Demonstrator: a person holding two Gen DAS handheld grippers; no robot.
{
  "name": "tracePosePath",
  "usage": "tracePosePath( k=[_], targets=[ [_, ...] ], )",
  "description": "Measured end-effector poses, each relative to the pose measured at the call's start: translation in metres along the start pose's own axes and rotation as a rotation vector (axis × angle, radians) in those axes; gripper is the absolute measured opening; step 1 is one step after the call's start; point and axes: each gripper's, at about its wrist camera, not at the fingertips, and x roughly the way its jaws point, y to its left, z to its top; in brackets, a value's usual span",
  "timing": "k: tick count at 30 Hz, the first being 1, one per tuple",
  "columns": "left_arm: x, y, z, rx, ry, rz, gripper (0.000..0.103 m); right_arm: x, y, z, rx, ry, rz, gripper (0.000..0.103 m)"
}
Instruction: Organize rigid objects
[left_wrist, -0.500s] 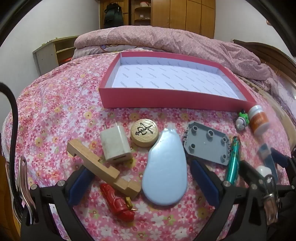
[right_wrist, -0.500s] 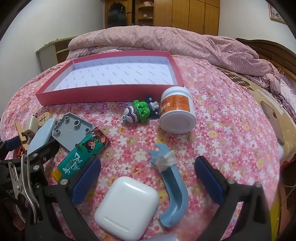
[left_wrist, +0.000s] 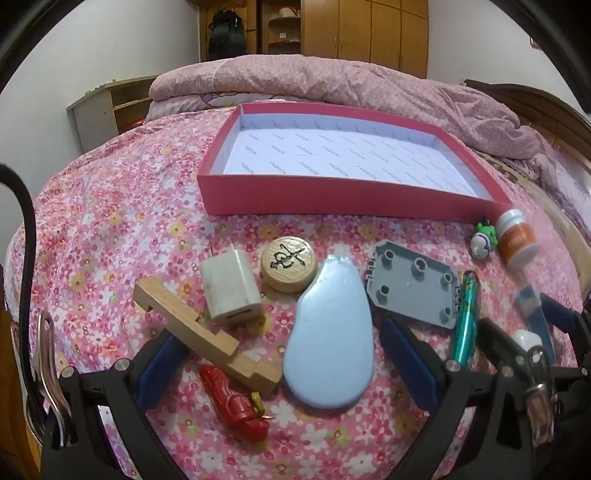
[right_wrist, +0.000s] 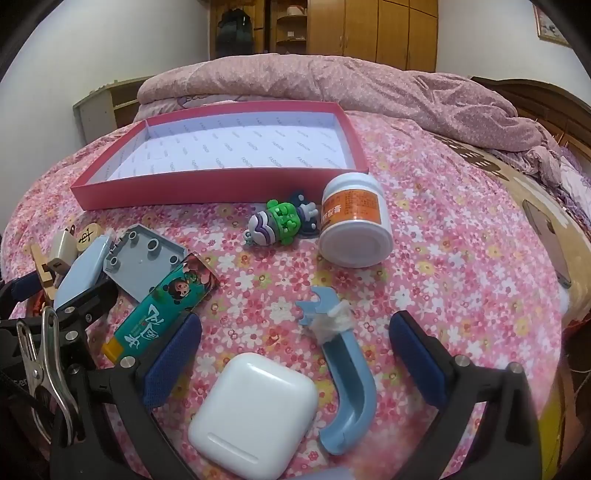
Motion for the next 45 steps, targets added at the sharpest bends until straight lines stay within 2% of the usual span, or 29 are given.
tracePosePath(
  k=[5,23,30,35,38,45],
  targets=[
    [0.001,0.012,0.008,-0.005,0.016,-0.023,0.102,-0.004,0.007,-0.005,-0.008,-0.004,-0.018,0.103],
    [-0.006,0.008,0.002,0.0,0.0,-0.006,0.102,-0.007,0.009,-0.006,-0.01,-0.007,-0.024,0.103],
    [-0.014,0.012,0.004,-0.005,-0.01,-0.016,0.1,-0.005,0.006,-0.006,-0.002,-0.007,-0.004,0.103],
    [-0.019,0.0,0.0,0.034,-0.009,-0.017,0.097,-0.004,0.004,-0.006,0.003,-0.007,0.004,0.103],
    [-0.023,-0.004,-0.001,0.049,-0.004,-0.042,0.097,-0.004,0.0,-0.006,0.007,-0.005,0.03,0.103],
    [-0.048,-0.014,-0.004,0.121,-0.046,-0.091,0.097,-0.015,-0.018,-0.002,0.02,0.034,0.184,0.097]
  ],
)
